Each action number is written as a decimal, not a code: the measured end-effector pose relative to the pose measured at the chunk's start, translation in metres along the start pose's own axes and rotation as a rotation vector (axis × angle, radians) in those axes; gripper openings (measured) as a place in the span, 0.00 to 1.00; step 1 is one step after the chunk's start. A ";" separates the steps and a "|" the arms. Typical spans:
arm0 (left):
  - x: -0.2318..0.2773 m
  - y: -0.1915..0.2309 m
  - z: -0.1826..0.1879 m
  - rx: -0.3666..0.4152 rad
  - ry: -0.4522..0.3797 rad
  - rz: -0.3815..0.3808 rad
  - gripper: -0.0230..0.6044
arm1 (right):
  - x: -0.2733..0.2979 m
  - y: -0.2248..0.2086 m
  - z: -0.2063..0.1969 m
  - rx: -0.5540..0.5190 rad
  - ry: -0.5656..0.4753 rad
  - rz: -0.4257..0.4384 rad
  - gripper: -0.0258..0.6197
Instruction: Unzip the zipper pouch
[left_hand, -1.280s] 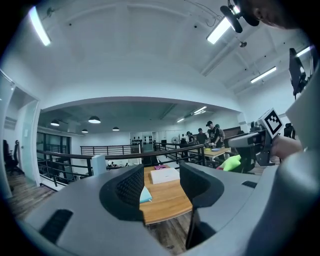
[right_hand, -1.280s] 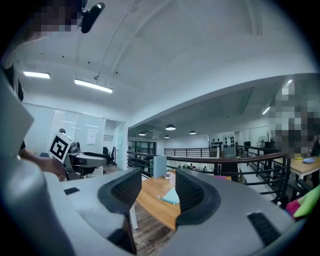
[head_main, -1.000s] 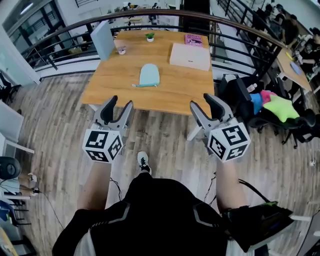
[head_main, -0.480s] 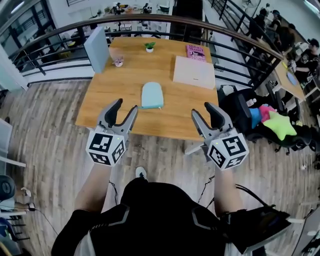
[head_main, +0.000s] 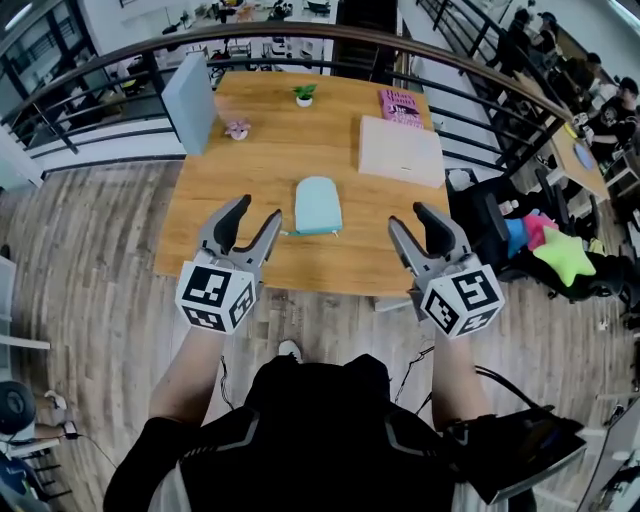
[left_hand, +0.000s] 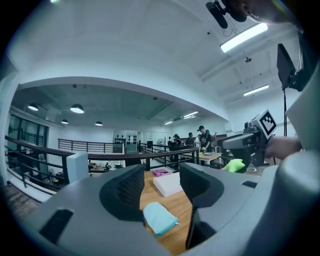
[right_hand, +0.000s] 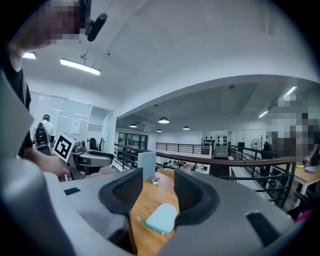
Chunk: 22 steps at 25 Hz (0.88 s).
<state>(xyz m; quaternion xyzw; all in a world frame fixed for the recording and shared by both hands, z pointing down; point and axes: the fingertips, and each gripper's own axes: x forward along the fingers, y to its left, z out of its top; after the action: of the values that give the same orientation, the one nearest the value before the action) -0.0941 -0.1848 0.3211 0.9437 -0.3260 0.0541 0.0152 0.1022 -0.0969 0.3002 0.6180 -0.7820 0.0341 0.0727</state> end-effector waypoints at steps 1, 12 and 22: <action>0.002 0.003 -0.002 -0.005 0.004 -0.004 0.42 | 0.005 0.002 -0.001 -0.001 0.009 0.011 0.36; 0.025 0.010 -0.033 -0.032 0.071 0.066 0.41 | 0.065 -0.026 -0.029 0.005 0.056 0.148 0.36; 0.049 -0.027 -0.052 -0.052 0.167 0.209 0.41 | 0.115 -0.069 -0.060 -0.004 0.100 0.395 0.36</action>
<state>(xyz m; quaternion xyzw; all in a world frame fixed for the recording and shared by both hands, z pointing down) -0.0440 -0.1897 0.3789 0.8960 -0.4217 0.1255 0.0609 0.1479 -0.2150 0.3751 0.4499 -0.8836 0.0768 0.1045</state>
